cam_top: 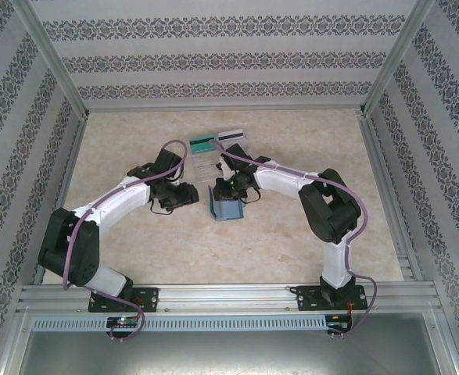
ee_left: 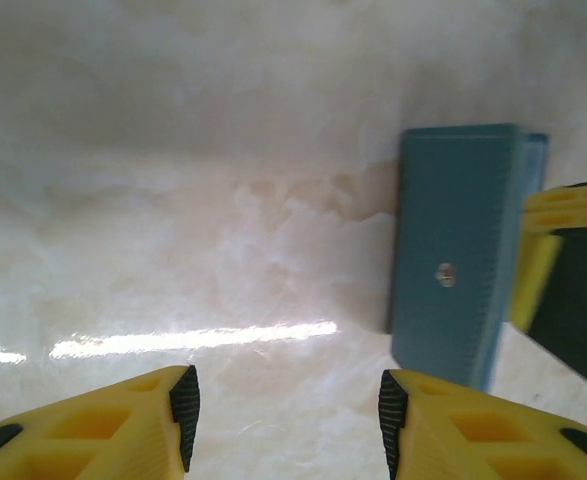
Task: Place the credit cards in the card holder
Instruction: Open the card holder at the center of the table, then pick up the card holder from the center of the table.
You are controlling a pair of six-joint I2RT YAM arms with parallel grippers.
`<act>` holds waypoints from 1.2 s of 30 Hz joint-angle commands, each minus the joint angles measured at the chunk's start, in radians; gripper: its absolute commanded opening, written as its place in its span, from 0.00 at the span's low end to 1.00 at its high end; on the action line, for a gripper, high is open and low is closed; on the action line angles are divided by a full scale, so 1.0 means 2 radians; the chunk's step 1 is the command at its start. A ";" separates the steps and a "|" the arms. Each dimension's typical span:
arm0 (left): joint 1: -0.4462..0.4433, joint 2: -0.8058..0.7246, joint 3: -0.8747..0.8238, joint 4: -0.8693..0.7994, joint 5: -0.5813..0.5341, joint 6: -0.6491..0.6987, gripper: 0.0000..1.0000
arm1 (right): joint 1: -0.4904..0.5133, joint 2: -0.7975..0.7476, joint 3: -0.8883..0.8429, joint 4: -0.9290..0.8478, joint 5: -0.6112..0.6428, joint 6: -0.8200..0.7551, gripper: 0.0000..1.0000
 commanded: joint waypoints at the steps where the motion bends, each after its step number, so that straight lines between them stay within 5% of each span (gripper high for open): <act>1: 0.014 -0.010 -0.021 0.043 0.024 -0.021 0.52 | 0.012 0.005 0.014 -0.012 0.005 0.001 0.15; 19: 0.030 0.022 -0.113 0.216 0.125 -0.095 0.51 | 0.039 0.055 0.048 -0.009 -0.002 0.017 0.15; 27: 0.032 0.068 -0.123 0.294 0.148 -0.129 0.34 | 0.037 0.049 0.038 0.011 -0.016 0.031 0.15; 33: 0.032 0.071 -0.104 0.275 0.145 -0.115 0.00 | 0.020 0.033 0.016 0.033 -0.039 0.045 0.15; 36: 0.032 0.065 -0.082 0.232 0.135 -0.085 0.00 | -0.002 0.010 -0.002 0.043 -0.051 0.046 0.15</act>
